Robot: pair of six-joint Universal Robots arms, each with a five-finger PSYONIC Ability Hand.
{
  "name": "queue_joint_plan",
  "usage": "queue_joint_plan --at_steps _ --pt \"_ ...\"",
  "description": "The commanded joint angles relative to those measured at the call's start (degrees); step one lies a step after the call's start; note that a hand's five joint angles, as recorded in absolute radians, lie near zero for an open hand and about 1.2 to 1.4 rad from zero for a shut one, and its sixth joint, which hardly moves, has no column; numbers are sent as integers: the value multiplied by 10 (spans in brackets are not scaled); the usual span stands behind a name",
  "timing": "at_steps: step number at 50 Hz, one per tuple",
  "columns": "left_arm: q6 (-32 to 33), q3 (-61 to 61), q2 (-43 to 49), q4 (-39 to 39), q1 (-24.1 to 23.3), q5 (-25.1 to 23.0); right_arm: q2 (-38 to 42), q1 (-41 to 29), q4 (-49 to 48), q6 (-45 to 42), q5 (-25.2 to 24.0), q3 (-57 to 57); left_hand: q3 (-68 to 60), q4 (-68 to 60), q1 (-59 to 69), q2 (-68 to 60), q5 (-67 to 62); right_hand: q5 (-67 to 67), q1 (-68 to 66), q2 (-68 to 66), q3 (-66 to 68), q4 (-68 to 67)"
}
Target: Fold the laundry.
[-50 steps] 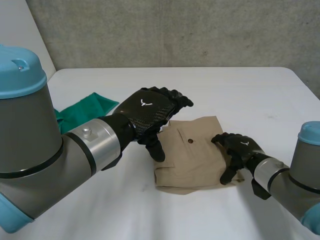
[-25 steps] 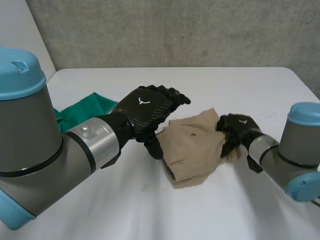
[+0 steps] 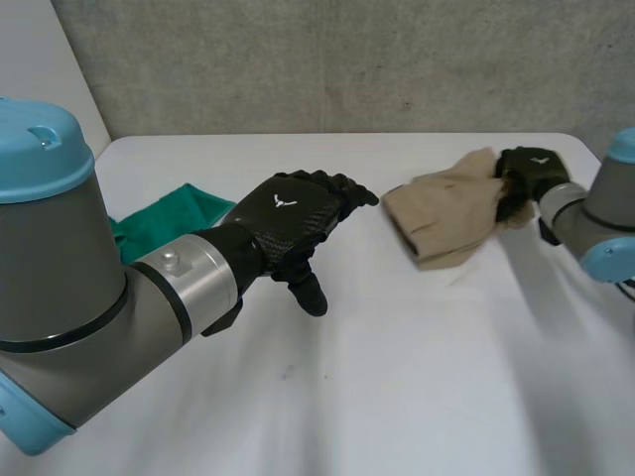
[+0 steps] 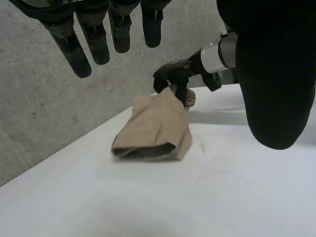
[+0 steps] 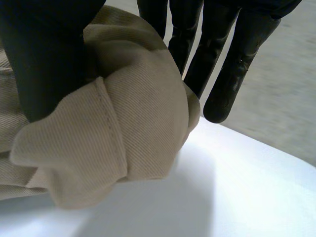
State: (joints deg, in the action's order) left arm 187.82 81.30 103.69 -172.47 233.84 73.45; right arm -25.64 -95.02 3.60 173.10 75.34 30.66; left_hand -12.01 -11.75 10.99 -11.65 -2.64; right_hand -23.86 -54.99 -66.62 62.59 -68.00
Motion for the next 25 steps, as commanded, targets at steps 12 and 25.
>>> queue_joint_plan --at_steps 12,25 --pt "-14 5 5 -1 4 0 160 153 54 -1 -30 -273 6 4 4 3 12 -461 -250 -134 174 -120" --pt "-15 6 5 -1 4 1 162 193 12 -21 -56 -278 6 4 4 3 12 -461 -250 -134 174 -120"
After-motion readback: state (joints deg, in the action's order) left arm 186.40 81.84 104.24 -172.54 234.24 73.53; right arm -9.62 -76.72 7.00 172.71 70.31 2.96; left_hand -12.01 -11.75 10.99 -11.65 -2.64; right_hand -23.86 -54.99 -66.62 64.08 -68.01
